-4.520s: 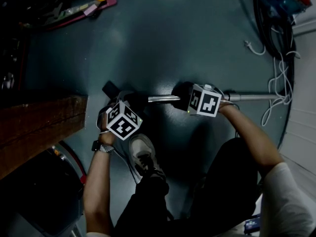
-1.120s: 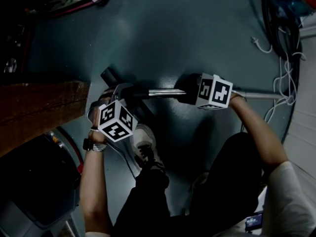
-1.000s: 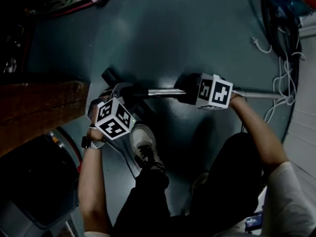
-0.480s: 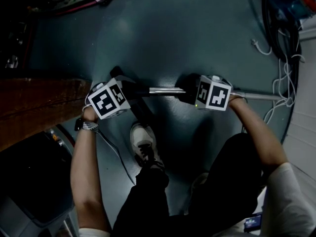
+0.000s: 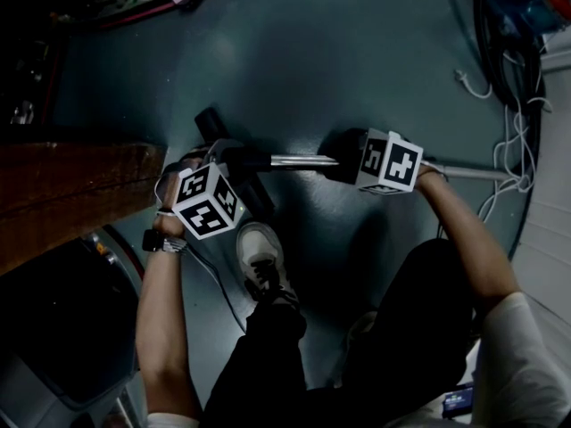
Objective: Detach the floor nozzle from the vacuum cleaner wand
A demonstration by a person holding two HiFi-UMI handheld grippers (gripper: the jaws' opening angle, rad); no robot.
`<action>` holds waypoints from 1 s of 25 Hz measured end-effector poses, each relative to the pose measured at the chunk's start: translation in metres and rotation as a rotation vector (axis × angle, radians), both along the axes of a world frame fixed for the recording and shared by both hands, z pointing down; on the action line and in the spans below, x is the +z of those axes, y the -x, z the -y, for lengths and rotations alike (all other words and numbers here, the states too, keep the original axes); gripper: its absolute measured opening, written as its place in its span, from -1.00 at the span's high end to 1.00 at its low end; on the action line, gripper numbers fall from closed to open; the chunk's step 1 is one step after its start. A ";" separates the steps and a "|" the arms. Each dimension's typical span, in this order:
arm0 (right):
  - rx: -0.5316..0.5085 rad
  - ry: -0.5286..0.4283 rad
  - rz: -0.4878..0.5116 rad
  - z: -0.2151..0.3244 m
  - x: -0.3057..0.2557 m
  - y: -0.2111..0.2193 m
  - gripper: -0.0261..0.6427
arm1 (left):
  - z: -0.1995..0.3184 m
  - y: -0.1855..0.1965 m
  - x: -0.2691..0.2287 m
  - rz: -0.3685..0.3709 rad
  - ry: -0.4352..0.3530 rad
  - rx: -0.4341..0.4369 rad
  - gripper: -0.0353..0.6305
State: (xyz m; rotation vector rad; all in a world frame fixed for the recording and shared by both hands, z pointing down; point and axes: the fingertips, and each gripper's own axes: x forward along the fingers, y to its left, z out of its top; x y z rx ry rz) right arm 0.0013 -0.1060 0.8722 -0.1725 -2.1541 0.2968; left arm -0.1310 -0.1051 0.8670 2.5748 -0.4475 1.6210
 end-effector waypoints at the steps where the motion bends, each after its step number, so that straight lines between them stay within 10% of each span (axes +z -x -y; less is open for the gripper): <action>1: 0.003 0.003 0.006 0.001 -0.001 0.001 0.44 | 0.001 0.000 -0.001 0.012 -0.028 0.008 0.29; 6: 0.007 0.015 0.027 0.002 -0.005 0.005 0.44 | 0.002 0.002 -0.002 0.002 -0.058 0.003 0.29; 18: -0.073 -0.091 -0.023 -0.001 -0.010 0.004 0.47 | -0.003 0.004 0.008 -0.130 0.213 -0.052 0.30; 25: -0.038 -0.088 -0.007 0.005 -0.009 0.004 0.47 | 0.003 0.006 0.004 -0.051 0.119 -0.013 0.30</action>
